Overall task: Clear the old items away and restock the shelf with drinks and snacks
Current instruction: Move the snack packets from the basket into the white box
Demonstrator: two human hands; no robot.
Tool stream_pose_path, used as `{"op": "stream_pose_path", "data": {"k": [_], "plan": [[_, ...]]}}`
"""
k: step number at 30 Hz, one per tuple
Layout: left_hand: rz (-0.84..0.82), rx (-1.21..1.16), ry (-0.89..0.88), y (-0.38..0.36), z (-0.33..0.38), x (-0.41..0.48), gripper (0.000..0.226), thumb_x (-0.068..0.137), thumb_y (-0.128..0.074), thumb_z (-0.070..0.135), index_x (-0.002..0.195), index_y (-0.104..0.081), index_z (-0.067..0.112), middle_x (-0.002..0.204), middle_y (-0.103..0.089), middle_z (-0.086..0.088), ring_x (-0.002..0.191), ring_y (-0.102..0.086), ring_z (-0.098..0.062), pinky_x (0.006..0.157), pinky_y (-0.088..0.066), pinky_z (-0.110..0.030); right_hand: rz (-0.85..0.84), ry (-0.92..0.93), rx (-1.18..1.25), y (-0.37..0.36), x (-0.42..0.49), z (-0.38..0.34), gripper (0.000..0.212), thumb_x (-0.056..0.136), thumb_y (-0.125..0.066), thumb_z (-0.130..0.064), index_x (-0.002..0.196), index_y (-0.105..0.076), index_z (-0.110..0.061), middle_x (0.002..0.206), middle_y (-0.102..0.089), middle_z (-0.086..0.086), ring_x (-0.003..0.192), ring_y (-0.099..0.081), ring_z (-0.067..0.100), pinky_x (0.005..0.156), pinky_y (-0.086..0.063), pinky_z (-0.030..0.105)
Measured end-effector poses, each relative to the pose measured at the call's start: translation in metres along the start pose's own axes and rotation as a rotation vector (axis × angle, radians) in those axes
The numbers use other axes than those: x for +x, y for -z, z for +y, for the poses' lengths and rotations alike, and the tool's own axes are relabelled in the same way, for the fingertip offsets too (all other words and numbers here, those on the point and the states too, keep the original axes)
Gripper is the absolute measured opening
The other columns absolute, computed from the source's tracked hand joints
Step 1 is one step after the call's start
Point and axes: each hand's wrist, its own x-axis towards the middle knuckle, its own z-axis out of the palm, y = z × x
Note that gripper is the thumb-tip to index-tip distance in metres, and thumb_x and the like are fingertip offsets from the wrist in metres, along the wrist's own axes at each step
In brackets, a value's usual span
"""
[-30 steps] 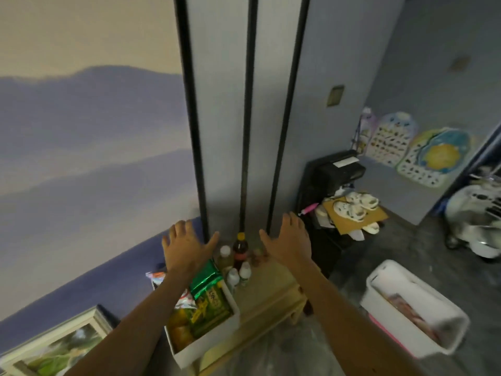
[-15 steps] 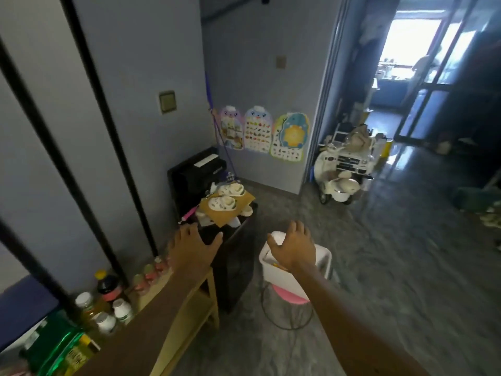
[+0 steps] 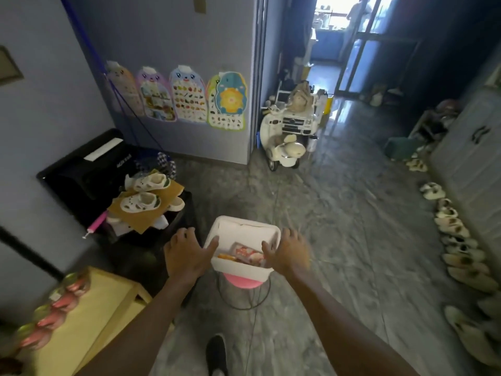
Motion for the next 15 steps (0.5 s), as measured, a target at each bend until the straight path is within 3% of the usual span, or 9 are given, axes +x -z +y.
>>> {"op": "stream_pose_path", "data": {"k": [4, 7, 12, 15], "plan": [[-0.11, 0.007, -0.017, -0.045, 0.016, 0.06, 0.095, 0.085, -0.039, 0.09, 0.141, -0.06, 0.015, 0.143, -0.059, -0.008, 0.129, -0.058, -0.031, 0.106, -0.046, -0.05, -0.039, -0.038, -0.051, -0.03, 0.065, -0.003, 0.099, 0.078, -0.027, -0.08, 0.14, -0.055, -0.009, 0.141, -0.06, 0.015, 0.133, -0.053, 0.037, 0.113, -0.042, 0.051], [-0.213, 0.013, -0.013, -0.086, 0.022, 0.099, 0.098, 0.082, -0.033, 0.093, 0.137, -0.06, 0.017, 0.139, -0.06, -0.007, 0.125, -0.058, -0.03, 0.104, -0.045, -0.049, -0.122, -0.04, -0.094, -0.056, 0.106, -0.016, 0.09, 0.086, -0.041, -0.076, 0.143, -0.052, -0.008, 0.145, -0.057, 0.014, 0.136, -0.051, 0.037, 0.115, -0.039, 0.053], [-0.363, 0.041, 0.057, -0.144, 0.029, 0.165, 0.136, 0.057, 0.007, 0.108, 0.13, -0.063, 0.016, 0.131, -0.062, -0.008, 0.121, -0.059, -0.032, 0.102, -0.044, -0.05, -0.242, -0.06, -0.142, -0.112, 0.171, -0.029, 0.091, 0.09, -0.048, -0.071, 0.154, -0.042, -0.007, 0.165, -0.04, 0.018, 0.149, -0.038, 0.038, 0.119, -0.035, 0.052], [-0.467, 0.099, 0.099, -0.17, 0.028, 0.196, 0.146, 0.051, 0.01, 0.11, 0.133, -0.062, 0.013, 0.132, -0.061, -0.01, 0.123, -0.058, -0.034, 0.105, -0.042, -0.052, -0.326, -0.063, -0.192, -0.151, 0.201, -0.025, 0.091, 0.091, -0.043, -0.073, 0.153, -0.043, -0.007, 0.167, -0.035, 0.023, 0.149, -0.039, 0.041, 0.116, -0.039, 0.057]]}}
